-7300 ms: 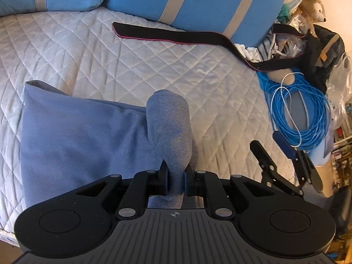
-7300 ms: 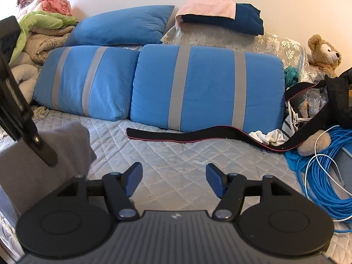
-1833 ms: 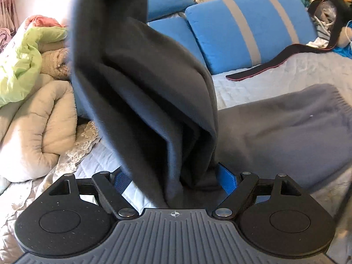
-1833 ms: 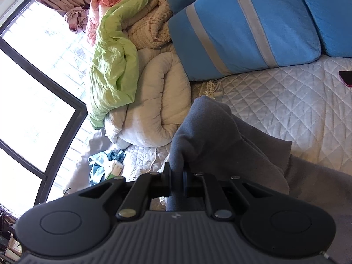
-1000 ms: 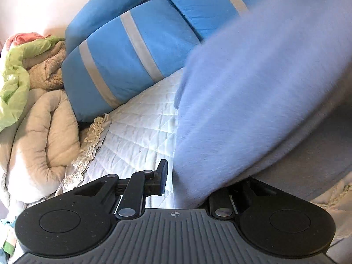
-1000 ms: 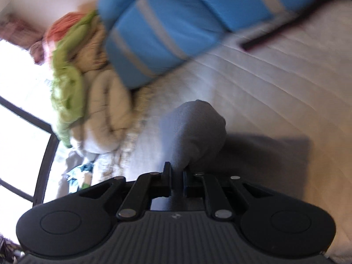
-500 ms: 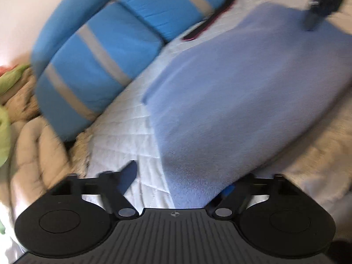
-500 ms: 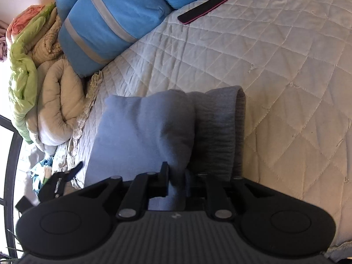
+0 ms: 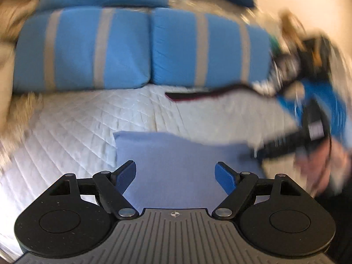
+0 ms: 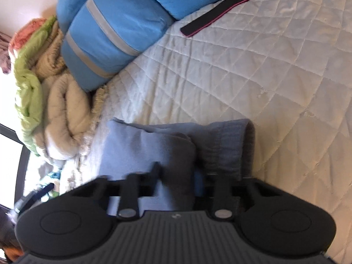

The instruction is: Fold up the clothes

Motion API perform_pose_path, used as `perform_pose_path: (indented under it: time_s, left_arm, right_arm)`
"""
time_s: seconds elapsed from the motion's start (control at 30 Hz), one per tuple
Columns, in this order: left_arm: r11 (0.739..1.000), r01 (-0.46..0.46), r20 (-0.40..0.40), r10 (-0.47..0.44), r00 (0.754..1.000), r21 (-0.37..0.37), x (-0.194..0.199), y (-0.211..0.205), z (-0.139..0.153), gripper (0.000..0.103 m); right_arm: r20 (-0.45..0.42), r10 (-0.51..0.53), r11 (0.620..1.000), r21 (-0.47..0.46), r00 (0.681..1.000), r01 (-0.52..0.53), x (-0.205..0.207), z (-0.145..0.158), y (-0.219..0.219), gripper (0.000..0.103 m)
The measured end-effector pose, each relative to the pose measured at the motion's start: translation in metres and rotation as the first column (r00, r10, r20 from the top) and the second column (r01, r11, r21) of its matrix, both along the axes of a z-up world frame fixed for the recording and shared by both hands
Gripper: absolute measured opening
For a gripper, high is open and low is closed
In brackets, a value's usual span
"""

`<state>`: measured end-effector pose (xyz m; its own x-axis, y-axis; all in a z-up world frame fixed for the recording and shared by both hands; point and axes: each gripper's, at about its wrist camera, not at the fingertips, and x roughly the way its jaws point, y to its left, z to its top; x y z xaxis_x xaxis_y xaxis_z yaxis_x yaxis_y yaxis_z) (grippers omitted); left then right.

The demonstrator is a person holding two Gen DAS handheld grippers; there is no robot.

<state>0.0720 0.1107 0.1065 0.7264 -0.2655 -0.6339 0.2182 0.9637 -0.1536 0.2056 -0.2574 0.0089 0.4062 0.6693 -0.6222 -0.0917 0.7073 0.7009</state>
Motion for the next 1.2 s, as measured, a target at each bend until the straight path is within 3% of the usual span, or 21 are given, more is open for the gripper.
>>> perform_pose_path:
  time_s: [0.13,0.23,0.33,0.4,0.43,0.47,0.5,0.57,0.6,0.8,0.87,0.93,0.97,1.2]
  left_arm:
    - [0.986,-0.08,-0.043,0.075,0.996,-0.148,0.034,0.018,-0.015,0.078]
    - [0.977,-0.127,-0.04,0.122,0.992,-0.172,0.05,0.026,-0.028,0.078]
    - [0.976,-0.139,-0.002,0.141,0.99,-0.168,0.059,0.032,-0.04,0.078]
    - [0.966,-0.157,0.011,0.163,0.987,-0.204,0.058,0.037,-0.049,0.078]
    - [0.958,-0.169,0.014,0.177,0.984,-0.231,0.057,0.041,-0.055,0.078]
    - [0.945,-0.186,0.011,0.197,0.98,-0.269,0.055,0.046,-0.062,0.078]
    - [0.93,-0.208,-0.001,0.218,0.976,-0.302,0.053,0.051,-0.068,0.078]
    - [0.911,-0.268,-0.097,0.25,0.963,-0.314,0.056,0.055,-0.073,0.078]
    - [0.907,-0.282,-0.134,0.252,0.958,-0.313,0.058,0.056,-0.073,0.078]
    - [0.917,-0.238,-0.127,0.207,0.97,-0.321,0.058,0.053,-0.071,0.078]
    - [0.919,-0.232,-0.132,0.199,0.971,-0.32,0.06,0.05,-0.072,0.078]
    - [0.92,-0.226,-0.14,0.19,0.972,-0.319,0.062,0.049,-0.074,0.078]
    - [0.921,-0.223,-0.142,0.186,0.972,-0.321,0.063,0.048,-0.074,0.078]
    - [0.912,-0.239,-0.153,0.198,0.968,-0.333,0.061,0.053,-0.08,0.078]
  right_arm:
    - [0.136,0.048,0.999,-0.031,0.99,-0.044,-0.011,0.021,0.003,0.018]
    - [0.176,0.035,0.999,-0.035,0.984,-0.029,-0.013,0.031,-0.005,0.018]
    - [0.12,-0.007,0.999,-0.05,0.993,0.013,-0.005,0.025,-0.017,0.018]
    - [0.067,-0.026,0.999,-0.046,0.997,0.029,-0.001,0.015,-0.022,0.021]
    - [0.052,-0.033,0.998,-0.045,0.998,0.036,0.001,0.011,-0.024,0.025]
    - [0.04,-0.041,0.998,-0.039,0.998,0.043,0.002,0.008,-0.026,0.04]
    - [0.032,-0.047,0.998,-0.028,0.998,0.048,0.003,0.007,-0.029,0.048]
    - [0.028,-0.055,0.998,-0.006,0.998,0.055,0.001,0.006,-0.035,0.055]
    - [0.023,-0.054,0.999,0.003,0.998,0.054,0.0,0.005,-0.038,0.057]
    - [-0.011,0.038,0.999,0.016,0.999,-0.038,-0.015,-0.003,-0.034,0.059]
    - [-0.003,0.067,0.998,-0.017,0.998,-0.067,-0.019,-0.005,-0.027,0.057]
    - [0.004,0.065,0.997,-0.036,0.998,-0.065,-0.021,-0.005,-0.025,0.033]
    - [-0.001,0.06,0.998,-0.027,0.998,-0.06,-0.02,-0.006,-0.026,0.016]
    - [0.049,0.051,0.998,-0.041,0.998,-0.049,-0.021,0.007,-0.028,0.012]
